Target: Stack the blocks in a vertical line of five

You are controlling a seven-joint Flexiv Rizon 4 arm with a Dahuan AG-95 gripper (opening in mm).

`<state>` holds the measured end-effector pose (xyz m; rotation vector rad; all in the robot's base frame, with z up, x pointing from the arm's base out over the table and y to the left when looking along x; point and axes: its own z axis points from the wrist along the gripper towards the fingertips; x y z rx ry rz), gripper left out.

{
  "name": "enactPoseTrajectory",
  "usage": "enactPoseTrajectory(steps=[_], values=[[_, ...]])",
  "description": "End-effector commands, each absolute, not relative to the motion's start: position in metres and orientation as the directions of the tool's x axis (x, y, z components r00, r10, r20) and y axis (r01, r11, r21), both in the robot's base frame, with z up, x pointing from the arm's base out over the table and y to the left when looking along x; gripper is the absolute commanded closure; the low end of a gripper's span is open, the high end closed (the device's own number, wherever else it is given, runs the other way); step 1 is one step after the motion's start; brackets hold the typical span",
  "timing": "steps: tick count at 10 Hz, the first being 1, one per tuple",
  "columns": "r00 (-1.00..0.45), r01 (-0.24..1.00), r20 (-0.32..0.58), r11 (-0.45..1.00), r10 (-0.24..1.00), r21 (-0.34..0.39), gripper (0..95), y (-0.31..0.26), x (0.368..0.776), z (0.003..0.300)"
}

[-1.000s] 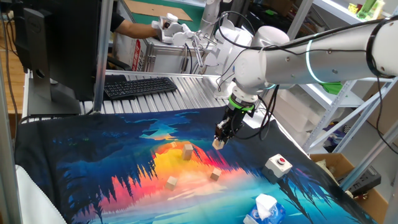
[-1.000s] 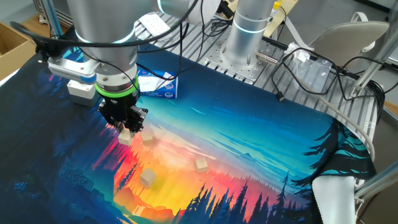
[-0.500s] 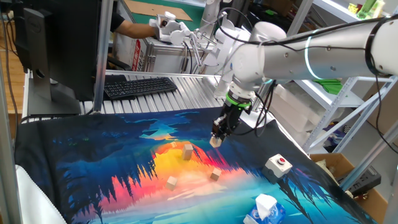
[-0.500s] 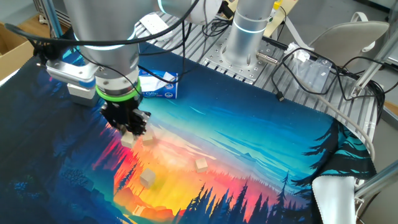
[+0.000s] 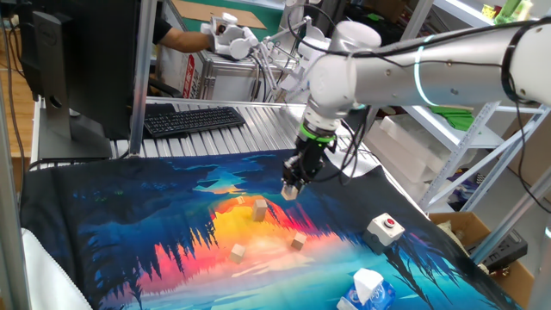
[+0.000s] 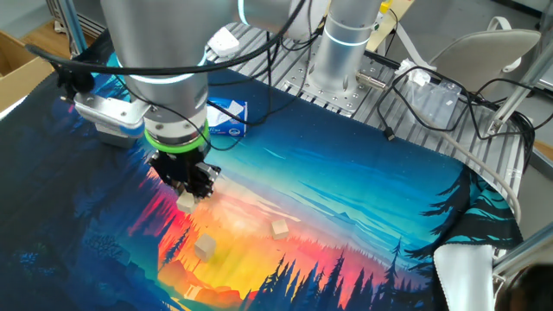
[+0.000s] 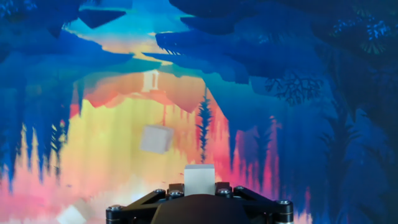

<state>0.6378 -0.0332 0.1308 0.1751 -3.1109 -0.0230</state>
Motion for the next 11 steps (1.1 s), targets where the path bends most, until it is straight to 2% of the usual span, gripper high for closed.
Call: enactPoseTrajectory(steps=[1, 11], values=[[-0.996, -0.089, 0.029, 0.996, -0.089, 0.016, 95.0, -0.027, 0.642, 0.129], [-0.999, 0.002, 0.032, 1.000, 0.001, 0.017, 95.0, 0.008, 0.658, 0.108]])
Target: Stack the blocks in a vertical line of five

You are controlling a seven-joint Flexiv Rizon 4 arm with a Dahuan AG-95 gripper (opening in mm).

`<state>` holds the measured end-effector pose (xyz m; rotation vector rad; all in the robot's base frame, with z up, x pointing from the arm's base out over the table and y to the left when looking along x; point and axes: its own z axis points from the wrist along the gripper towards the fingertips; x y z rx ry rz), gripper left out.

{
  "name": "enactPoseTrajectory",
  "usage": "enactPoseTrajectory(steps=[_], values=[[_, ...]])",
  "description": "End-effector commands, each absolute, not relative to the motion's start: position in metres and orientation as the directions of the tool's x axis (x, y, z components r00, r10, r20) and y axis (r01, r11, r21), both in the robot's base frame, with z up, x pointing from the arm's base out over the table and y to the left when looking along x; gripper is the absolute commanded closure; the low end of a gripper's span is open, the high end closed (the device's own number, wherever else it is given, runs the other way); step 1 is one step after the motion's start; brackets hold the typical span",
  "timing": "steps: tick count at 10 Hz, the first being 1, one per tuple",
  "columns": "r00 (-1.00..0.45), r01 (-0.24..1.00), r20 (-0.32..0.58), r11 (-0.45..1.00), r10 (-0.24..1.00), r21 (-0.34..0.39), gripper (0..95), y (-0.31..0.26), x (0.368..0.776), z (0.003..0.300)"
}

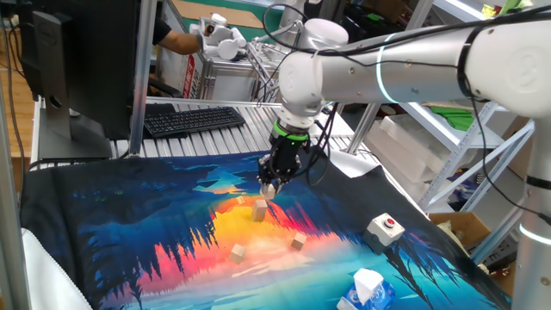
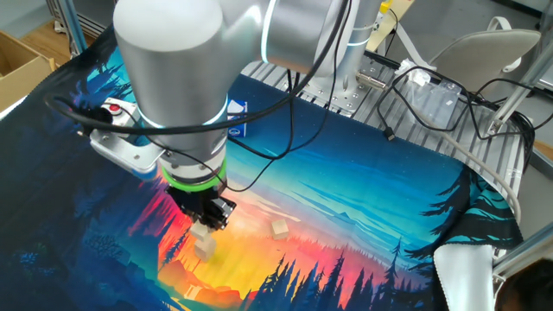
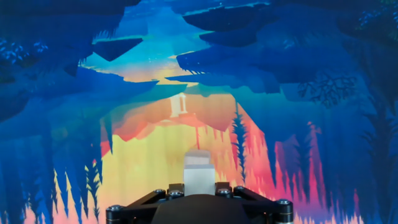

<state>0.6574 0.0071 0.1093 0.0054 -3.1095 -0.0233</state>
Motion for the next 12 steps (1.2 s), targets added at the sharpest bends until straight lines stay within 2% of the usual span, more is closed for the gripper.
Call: enactPoseTrajectory(steps=[1, 12], values=[[-0.999, 0.005, 0.031, 1.000, 0.005, 0.020, 95.0, 0.008, 0.659, 0.106], [-1.000, 0.014, 0.028, 1.000, 0.014, 0.016, 95.0, 0.016, 0.664, 0.094]])
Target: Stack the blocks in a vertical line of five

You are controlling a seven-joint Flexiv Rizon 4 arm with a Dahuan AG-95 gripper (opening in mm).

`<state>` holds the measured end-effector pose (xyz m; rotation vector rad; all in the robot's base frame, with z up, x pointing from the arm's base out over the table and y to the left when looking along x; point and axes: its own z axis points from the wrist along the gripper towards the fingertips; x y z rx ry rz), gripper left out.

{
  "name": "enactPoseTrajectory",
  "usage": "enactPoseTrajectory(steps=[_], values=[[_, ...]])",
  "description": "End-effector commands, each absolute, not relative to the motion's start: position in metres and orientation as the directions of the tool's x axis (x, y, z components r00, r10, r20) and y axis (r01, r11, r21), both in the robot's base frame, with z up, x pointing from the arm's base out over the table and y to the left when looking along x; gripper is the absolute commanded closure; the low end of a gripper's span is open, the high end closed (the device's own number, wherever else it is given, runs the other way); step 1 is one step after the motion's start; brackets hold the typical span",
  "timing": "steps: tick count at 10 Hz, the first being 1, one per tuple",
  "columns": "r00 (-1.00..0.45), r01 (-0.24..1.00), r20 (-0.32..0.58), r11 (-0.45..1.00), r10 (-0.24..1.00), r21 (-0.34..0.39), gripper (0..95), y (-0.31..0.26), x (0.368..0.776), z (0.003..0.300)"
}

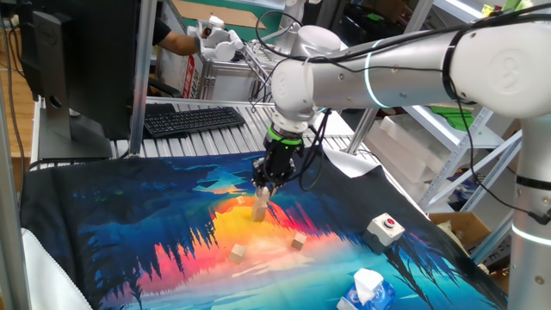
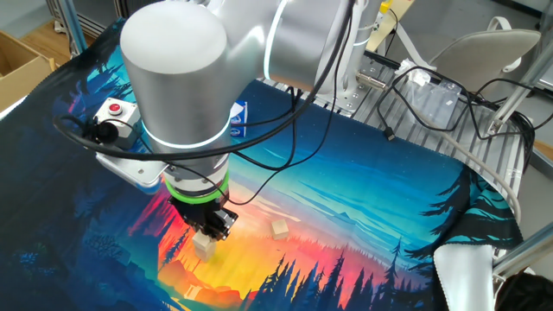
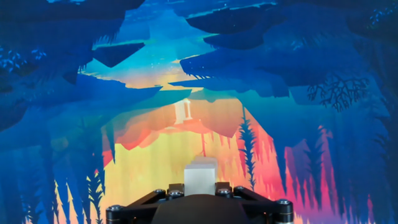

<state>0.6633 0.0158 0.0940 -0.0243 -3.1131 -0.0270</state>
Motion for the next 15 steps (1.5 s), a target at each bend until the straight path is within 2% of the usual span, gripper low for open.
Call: enactPoseTrajectory(steps=[1, 11, 15], values=[[-1.000, 0.014, 0.028, 1.000, 0.014, 0.016, 95.0, 0.016, 0.664, 0.093], [-1.000, 0.005, 0.019, 1.000, 0.004, 0.020, 95.0, 0.011, 0.661, 0.080], [-0.999, 0.049, 0.026, 0.999, 0.048, 0.023, 95.0, 0.011, 0.661, 0.082]])
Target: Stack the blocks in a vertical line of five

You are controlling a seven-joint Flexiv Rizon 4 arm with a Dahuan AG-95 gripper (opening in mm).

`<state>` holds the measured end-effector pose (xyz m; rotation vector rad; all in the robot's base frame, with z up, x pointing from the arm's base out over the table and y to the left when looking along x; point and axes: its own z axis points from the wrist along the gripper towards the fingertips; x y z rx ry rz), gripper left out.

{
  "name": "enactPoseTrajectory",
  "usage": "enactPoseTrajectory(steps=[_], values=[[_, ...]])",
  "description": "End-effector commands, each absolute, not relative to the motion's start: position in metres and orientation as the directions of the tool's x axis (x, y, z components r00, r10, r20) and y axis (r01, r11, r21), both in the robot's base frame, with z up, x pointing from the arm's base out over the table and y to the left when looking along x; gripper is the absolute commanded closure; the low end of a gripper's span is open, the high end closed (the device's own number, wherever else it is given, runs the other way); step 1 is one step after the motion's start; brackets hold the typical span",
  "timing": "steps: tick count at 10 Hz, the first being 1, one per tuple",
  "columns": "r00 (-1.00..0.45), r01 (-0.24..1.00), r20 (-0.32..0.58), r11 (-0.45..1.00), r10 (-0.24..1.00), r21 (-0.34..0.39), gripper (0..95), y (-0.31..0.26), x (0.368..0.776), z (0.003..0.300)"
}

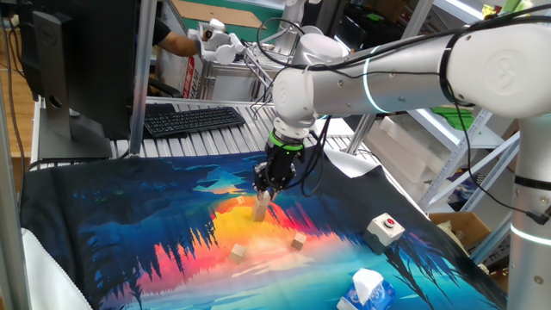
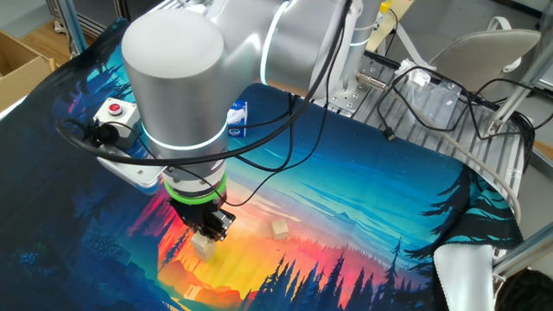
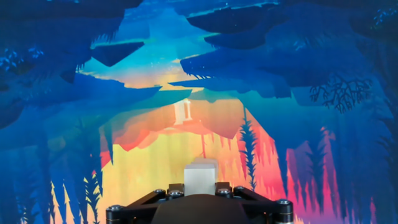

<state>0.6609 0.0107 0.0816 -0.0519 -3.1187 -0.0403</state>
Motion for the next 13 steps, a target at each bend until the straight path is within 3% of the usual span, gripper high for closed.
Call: enactPoseTrajectory(steps=[1, 2, 6, 7, 9, 10, 13], values=[[-0.998, 0.061, 0.026, 0.998, 0.060, 0.024, 76.0, 0.011, 0.661, 0.082], [-0.997, 0.069, 0.026, 0.997, 0.069, 0.023, 57.0, 0.011, 0.661, 0.082], [-0.996, 0.089, 0.025, 0.996, 0.088, 0.022, 57.0, 0.012, 0.660, 0.082], [-0.995, 0.095, 0.025, 0.995, 0.094, 0.022, 38.0, 0.012, 0.660, 0.082], [-0.994, 0.102, 0.026, 0.994, 0.102, 0.024, 38.0, 0.012, 0.659, 0.084], [-0.994, 0.105, 0.030, 0.994, 0.104, 0.026, 19.0, 0.012, 0.658, 0.089], [-0.996, 0.090, 0.031, 0.995, 0.089, 0.030, 19.0, 0.009, 0.648, 0.103]])
